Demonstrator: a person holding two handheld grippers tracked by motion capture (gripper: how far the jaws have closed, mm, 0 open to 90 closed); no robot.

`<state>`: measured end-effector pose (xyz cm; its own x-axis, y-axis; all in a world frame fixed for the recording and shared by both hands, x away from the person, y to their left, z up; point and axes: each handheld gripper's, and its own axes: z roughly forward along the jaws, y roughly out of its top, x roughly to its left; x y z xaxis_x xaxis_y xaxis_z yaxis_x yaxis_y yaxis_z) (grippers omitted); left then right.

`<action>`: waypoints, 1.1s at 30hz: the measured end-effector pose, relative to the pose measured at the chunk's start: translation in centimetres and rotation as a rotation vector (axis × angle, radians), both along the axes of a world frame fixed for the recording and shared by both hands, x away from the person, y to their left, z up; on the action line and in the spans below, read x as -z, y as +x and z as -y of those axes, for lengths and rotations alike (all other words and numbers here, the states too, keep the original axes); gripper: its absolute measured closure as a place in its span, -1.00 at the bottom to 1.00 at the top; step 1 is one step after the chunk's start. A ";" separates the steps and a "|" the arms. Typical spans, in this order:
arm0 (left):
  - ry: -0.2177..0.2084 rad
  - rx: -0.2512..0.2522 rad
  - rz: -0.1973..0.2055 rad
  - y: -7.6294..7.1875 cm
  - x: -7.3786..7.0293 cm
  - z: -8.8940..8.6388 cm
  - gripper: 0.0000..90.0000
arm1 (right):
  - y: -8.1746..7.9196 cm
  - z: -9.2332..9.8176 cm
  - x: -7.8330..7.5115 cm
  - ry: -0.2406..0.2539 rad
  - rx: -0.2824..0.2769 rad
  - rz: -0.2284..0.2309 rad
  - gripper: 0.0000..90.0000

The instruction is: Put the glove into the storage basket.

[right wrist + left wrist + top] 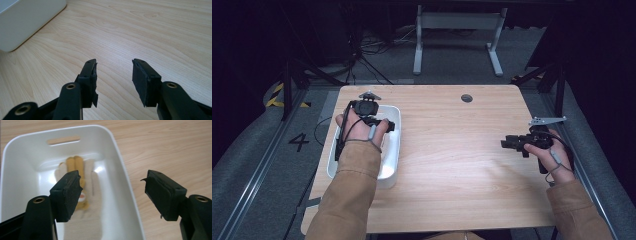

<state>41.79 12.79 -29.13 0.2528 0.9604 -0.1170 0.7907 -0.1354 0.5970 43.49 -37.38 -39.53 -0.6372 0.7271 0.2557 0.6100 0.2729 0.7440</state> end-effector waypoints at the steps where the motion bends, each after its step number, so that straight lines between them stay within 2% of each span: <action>1: -0.008 0.024 0.013 -0.3 -0.3 0.4 -0.35 | 0.0 0.0 0.0 0.001 0.002 0.000 0.24; 2: -0.017 0.065 0.033 -0.7 -0.8 1.0 -0.36 | 0.0 0.0 0.0 0.000 0.003 0.000 0.24; 3: -0.017 0.065 0.033 -0.7 -0.8 1.0 -0.36 | 0.0 0.0 0.0 0.000 0.003 0.000 0.24; 6: -0.023 0.159 0.074 -1.2 -1.4 1.9 -0.38 | 0.0 0.1 0.1 -0.002 0.002 0.000 0.24; 7: -0.022 0.174 0.086 -1.4 -1.5 2.1 -0.39 | 0.0 0.1 0.1 -0.002 0.002 0.000 0.24; 9: -0.025 0.244 0.117 -1.8 -1.7 2.8 -0.39 | -0.1 0.2 0.0 -0.001 0.004 0.002 0.24; 14: -0.041 0.329 0.136 -2.3 -1.8 4.1 -0.40 | -0.2 0.4 0.0 0.000 0.008 0.004 0.24; 18: -0.089 0.393 0.174 -3.0 -1.5 4.7 -0.39 | -0.3 0.3 0.0 0.001 0.002 0.006 0.25; 21: -0.112 0.457 0.179 -3.6 -0.1 5.3 -0.38 | -0.3 0.3 0.1 -0.007 0.002 0.000 0.26; 24: -0.114 0.496 0.154 -3.8 1.7 5.9 -0.37 | -0.3 0.3 0.1 -0.008 0.001 -0.001 0.26; 27: -0.111 0.529 0.151 -4.1 2.8 6.3 -0.38 | -0.3 0.3 0.1 -0.009 0.002 -0.003 0.26; 31: -0.154 0.558 0.164 -4.9 4.2 6.7 -0.39 | -0.2 0.2 0.2 -0.013 -0.002 -0.001 0.26; 33: -0.154 0.575 0.167 -5.2 4.8 6.9 -0.39 | -0.2 0.1 0.2 -0.016 -0.007 -0.002 0.26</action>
<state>36.57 5.90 -33.95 0.7522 0.6399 -0.1575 0.5107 -0.4151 0.7529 43.25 -37.44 -39.72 -0.6415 0.7268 0.2454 0.6094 0.2885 0.7385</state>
